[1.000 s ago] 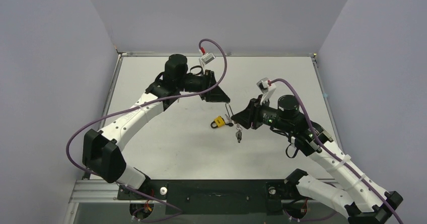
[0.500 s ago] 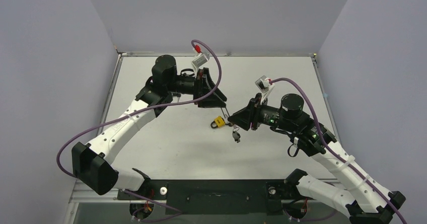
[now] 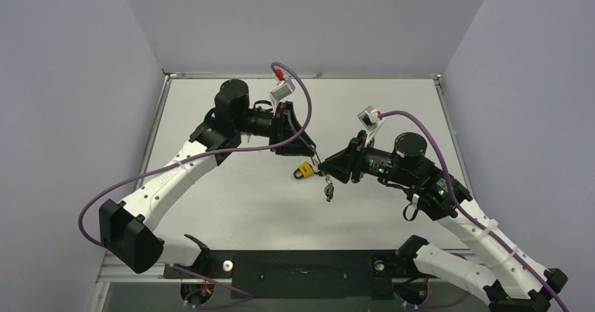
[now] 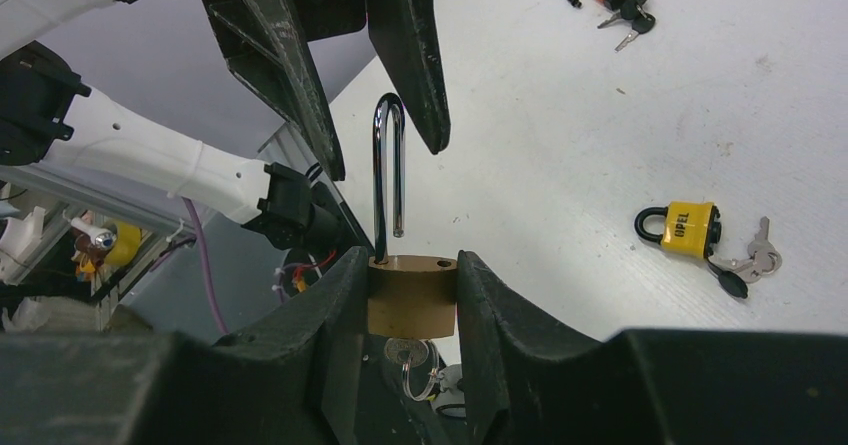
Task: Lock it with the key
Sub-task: Lock the lock.
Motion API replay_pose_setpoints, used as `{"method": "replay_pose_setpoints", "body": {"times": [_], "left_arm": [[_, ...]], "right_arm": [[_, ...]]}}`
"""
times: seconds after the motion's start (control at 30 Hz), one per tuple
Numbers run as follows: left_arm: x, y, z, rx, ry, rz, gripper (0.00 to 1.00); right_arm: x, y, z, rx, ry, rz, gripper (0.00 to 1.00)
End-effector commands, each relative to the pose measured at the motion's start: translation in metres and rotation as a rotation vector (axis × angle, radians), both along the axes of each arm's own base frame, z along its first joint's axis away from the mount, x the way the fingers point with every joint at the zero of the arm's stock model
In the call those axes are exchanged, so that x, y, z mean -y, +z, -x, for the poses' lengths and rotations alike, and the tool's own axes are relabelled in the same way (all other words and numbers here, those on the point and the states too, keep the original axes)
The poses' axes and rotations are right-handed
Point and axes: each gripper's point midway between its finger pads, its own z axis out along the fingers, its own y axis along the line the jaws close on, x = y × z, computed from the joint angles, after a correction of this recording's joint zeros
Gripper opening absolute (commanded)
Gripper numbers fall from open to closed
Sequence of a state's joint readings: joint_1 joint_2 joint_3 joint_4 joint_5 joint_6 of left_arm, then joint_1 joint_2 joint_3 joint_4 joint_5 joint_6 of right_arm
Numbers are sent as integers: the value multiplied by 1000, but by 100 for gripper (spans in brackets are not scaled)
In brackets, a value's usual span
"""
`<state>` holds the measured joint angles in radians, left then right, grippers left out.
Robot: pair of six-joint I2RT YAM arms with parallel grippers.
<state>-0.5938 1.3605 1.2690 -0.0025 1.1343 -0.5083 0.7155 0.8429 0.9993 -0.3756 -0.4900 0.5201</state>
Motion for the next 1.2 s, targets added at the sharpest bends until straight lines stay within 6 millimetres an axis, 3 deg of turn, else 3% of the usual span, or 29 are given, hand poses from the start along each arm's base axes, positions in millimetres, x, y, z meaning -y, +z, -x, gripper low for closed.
{"method": "replay_pose_setpoints", "body": {"times": [0.0, 0.47, 0.6, 0.67, 0.77, 0.83, 0.87, 0.93, 1.07, 1.17], "left_arm": [[-7, 9, 16, 60, -37, 6, 32], [-3, 11, 17, 64, -36, 6, 22], [-3, 10, 17, 61, -35, 4, 14], [-3, 9, 17, 58, -32, 0, 1], [-3, 9, 16, 59, -20, -1, 0], [-3, 12, 14, 62, 3, 4, 0], [-2, 15, 9, 55, 41, 4, 0], [-2, 25, 1, 48, 110, 9, 0], [-6, 45, -22, 28, 312, -4, 0], [-13, 69, -34, 49, 450, 5, 0]], "right_arm": [[1, 39, 2, 91, -9, -80, 0], [-1, 23, 1, 74, -11, -35, 0], [0, 19, -1, 72, -22, -22, 0], [1, 19, -2, 74, -29, -18, 0], [3, 20, -4, 85, -44, -12, 0], [6, 22, -10, 107, -77, -3, 20], [8, 25, -12, 129, -87, 1, 40], [15, 36, -19, 182, -144, -1, 64], [46, 59, -43, 293, -366, -23, 78], [51, 84, -46, 406, -399, -107, 81]]}}
